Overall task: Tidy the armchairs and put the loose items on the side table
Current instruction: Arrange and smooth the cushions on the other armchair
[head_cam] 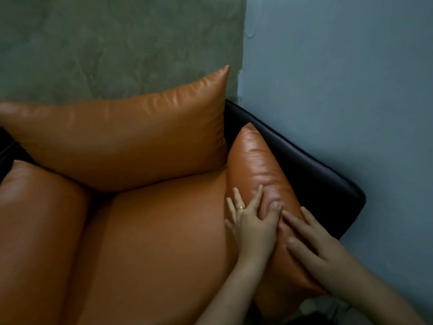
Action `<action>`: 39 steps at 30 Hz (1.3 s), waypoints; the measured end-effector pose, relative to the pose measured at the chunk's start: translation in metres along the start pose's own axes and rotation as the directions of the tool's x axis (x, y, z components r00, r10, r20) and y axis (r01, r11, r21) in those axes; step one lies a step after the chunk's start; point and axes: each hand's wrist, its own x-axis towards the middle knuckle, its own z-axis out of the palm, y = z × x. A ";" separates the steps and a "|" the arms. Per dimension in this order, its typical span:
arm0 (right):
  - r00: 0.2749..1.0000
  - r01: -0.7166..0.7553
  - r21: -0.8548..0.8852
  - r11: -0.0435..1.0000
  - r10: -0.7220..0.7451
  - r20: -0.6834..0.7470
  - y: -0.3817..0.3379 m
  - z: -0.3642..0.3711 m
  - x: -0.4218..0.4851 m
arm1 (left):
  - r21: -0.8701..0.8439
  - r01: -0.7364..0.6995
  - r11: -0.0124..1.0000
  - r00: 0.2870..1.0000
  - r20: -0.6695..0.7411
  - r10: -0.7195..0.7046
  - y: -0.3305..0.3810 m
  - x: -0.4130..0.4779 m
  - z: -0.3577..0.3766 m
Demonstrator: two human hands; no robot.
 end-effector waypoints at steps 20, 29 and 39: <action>0.957 0.063 0.059 0.996 -0.043 -0.285 0.047 -0.028 0.019 | 0.038 -0.124 0.992 0.935 0.338 0.104 -0.088 -0.035 0.010; 0.742 -0.062 -0.204 0.977 -0.092 -0.664 0.034 0.065 -0.003 | 0.021 -0.082 0.996 0.985 0.154 0.077 -0.077 0.007 0.010; 0.771 -0.083 -0.178 0.981 -0.050 -0.635 0.043 0.063 0.044 | -0.010 -0.062 0.998 0.990 0.130 0.063 -0.074 0.052 0.023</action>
